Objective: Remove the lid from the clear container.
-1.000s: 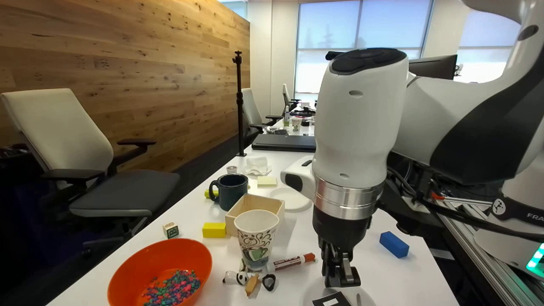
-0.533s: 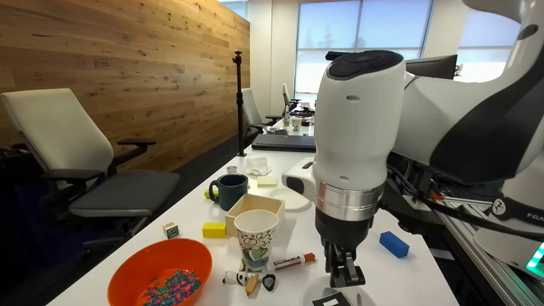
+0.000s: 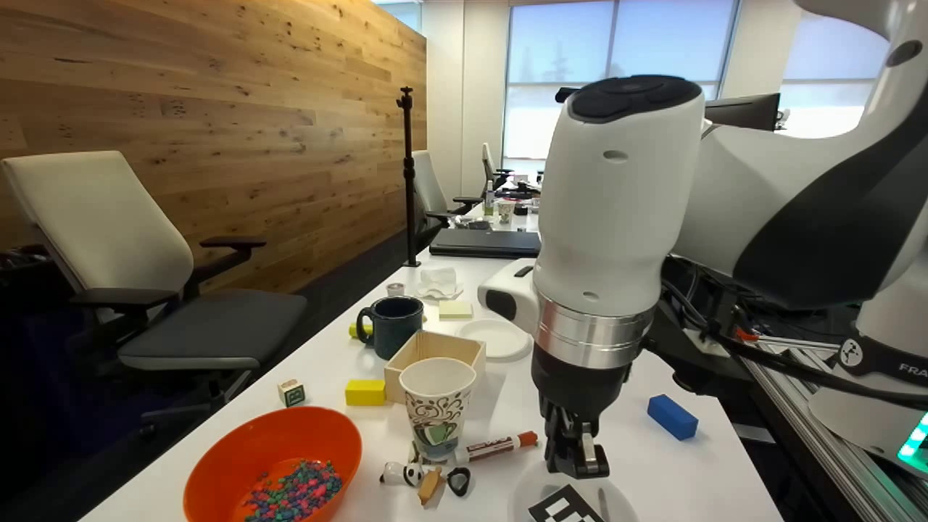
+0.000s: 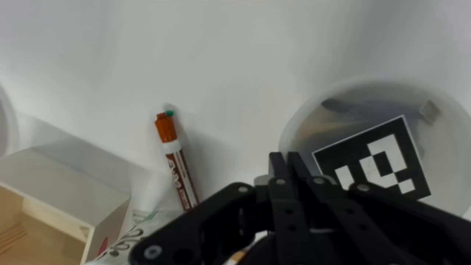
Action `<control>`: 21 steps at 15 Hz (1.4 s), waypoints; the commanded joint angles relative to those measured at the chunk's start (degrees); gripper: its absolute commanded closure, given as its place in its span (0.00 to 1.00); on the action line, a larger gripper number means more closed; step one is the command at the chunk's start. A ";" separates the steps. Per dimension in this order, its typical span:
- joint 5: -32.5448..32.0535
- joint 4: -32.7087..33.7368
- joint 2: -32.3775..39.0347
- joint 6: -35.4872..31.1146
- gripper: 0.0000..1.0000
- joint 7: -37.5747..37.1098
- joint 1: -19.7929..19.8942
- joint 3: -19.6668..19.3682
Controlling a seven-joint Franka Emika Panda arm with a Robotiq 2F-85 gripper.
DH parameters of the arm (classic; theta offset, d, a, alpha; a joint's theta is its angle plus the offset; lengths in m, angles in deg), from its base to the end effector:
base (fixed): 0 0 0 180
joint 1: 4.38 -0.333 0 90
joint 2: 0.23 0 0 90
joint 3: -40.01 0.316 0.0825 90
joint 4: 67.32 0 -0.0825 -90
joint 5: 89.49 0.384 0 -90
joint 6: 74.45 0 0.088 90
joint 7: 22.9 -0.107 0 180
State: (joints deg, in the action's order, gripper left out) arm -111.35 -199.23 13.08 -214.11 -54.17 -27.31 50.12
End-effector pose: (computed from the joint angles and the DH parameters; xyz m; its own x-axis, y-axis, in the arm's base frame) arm 0.4335 0.2826 0.2401 0.9459 0.3245 -0.0056 0.3185 -0.9246 0.2090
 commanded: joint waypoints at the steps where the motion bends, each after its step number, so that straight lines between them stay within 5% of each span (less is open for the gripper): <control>1: -15.25 -1.83 -1.00 -5.52 0.99 -12.89 -2.75 -3.69; 3: -24.22 -1.49 -1.02 -6.72 0.99 -21.17 -6.10 -7.53; 6: -26.60 -1.29 -0.26 -4.44 0.99 -23.83 -2.53 -3.48; 12: -15.45 -3.50 -1.98 -4.20 0.99 -14.24 1.12 1.07; 15: -4.71 -4.10 -3.98 -3.27 0.99 -4.92 2.65 3.22; 21: 5.86 -2.09 -6.37 3.67 0.99 4.04 2.91 3.35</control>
State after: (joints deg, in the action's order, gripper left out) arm -110.12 -201.19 9.24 -213.76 -54.37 -25.41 52.76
